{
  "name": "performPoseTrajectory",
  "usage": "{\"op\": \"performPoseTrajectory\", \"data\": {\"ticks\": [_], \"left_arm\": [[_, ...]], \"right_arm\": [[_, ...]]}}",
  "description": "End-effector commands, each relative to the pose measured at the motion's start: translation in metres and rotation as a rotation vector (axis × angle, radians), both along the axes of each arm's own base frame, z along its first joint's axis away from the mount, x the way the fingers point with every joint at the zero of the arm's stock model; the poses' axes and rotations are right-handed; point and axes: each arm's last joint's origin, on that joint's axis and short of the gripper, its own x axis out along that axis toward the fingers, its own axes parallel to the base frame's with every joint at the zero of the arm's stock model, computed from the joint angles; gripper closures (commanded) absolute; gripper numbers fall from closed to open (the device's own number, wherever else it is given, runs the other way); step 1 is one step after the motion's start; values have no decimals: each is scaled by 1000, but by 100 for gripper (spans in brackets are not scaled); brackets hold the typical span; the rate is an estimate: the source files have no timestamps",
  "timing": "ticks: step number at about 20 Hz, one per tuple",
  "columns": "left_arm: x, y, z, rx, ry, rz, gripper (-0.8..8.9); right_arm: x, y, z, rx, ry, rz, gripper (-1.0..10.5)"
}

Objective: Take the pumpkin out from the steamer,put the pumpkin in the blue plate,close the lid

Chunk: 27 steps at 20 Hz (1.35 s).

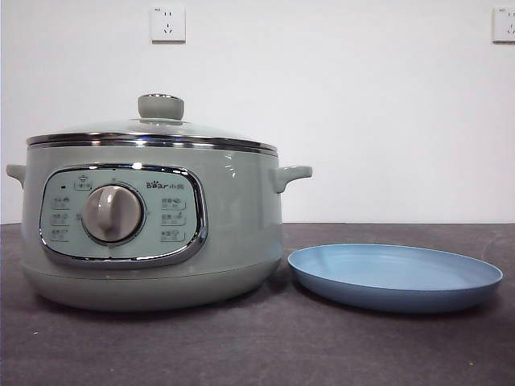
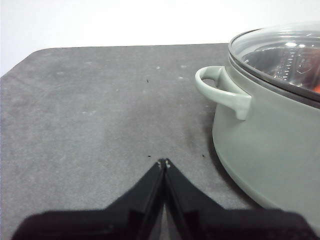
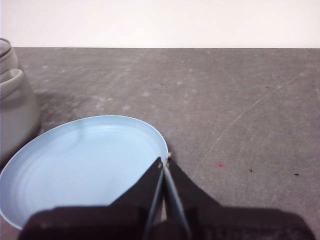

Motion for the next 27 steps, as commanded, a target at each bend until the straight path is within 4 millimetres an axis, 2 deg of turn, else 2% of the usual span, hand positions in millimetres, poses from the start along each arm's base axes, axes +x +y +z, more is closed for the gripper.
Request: {"op": "performPoseTrajectory", "data": {"ticks": [1, 4, 7, 12, 15, 22, 27], "left_arm": [[0, 0, -5, -7, 19, 3, 817], [0, 0, -5, -7, 19, 2, 817], [0, 0, -5, -16, 19, -4, 817], [0, -5, -4, -328, 45, -113, 817], [-1, -7, -3, -419, 62, -189, 817], [-1, -8, 0, -475, 62, -219, 822], [-5, -9, 16, -495, 47, -223, 822]], "right_arm": [[1, 0, -4, 8, 14, -5, 963], [1, 0, -4, 11, 14, -5, 963], [1, 0, -4, 90, 31, -14, 963], [1, 0, -3, 408, 85, -65, 963], [1, 0, -3, 516, 108, -83, 963], [0, 2, -1, 551, 140, -12, 963], [-3, 2, 11, 578, 178, -23, 963]]}}
